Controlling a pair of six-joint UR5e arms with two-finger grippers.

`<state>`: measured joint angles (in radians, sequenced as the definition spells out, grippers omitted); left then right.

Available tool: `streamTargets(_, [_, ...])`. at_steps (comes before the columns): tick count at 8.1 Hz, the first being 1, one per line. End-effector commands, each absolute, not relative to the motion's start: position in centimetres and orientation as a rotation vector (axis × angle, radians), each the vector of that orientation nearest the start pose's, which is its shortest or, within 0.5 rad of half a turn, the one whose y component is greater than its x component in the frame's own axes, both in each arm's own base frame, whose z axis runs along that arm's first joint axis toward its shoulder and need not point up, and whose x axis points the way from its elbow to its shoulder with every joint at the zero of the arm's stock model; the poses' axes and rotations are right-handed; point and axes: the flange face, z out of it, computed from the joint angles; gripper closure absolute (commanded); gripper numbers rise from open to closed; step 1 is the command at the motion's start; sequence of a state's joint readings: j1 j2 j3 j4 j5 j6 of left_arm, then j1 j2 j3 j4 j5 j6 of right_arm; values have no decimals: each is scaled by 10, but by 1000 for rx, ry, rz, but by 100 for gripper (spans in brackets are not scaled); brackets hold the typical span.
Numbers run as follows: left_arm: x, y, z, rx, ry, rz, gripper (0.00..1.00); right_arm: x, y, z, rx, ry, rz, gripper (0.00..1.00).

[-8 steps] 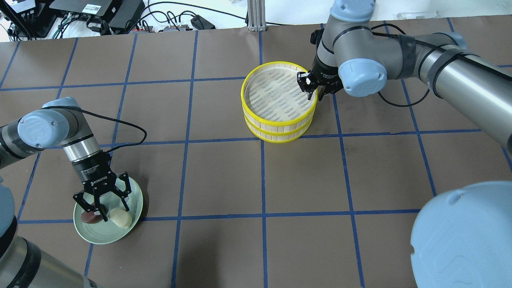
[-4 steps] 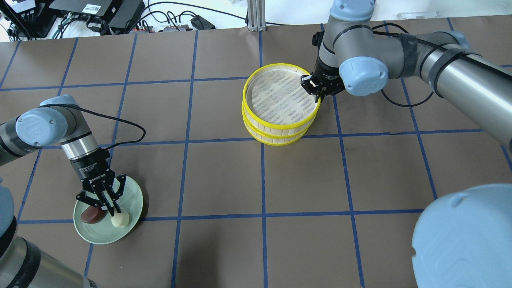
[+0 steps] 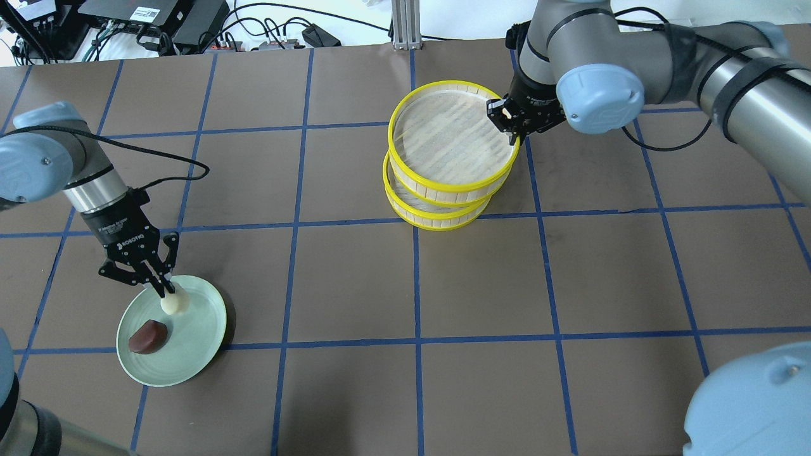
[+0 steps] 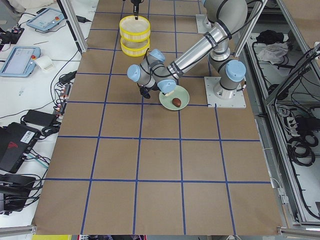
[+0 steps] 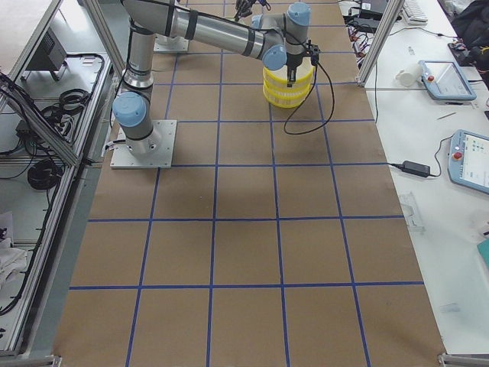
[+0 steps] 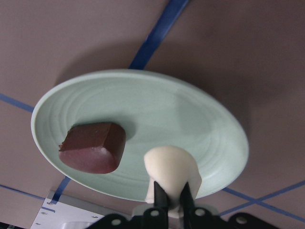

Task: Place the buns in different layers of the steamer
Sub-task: 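Lift the top steamer tier with the right gripper while the left raises the bun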

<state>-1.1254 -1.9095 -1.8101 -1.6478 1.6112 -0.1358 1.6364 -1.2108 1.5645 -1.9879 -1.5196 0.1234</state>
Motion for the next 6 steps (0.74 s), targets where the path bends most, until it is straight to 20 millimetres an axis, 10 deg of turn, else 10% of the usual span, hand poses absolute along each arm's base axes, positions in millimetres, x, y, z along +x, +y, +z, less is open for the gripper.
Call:
streamTargets(1, [49,-538,300,-768,3065,713,100,112,-617,372,-15,3100,-65,100])
streamTargets(4, [-59,-567,384,-486,3184,363,100,39,-621,380,-176,3136,-57,100])
streamTargets(6, [-119,-577,396,-301,3269,129,100,4,-626,369,-233,3141,-39,100])
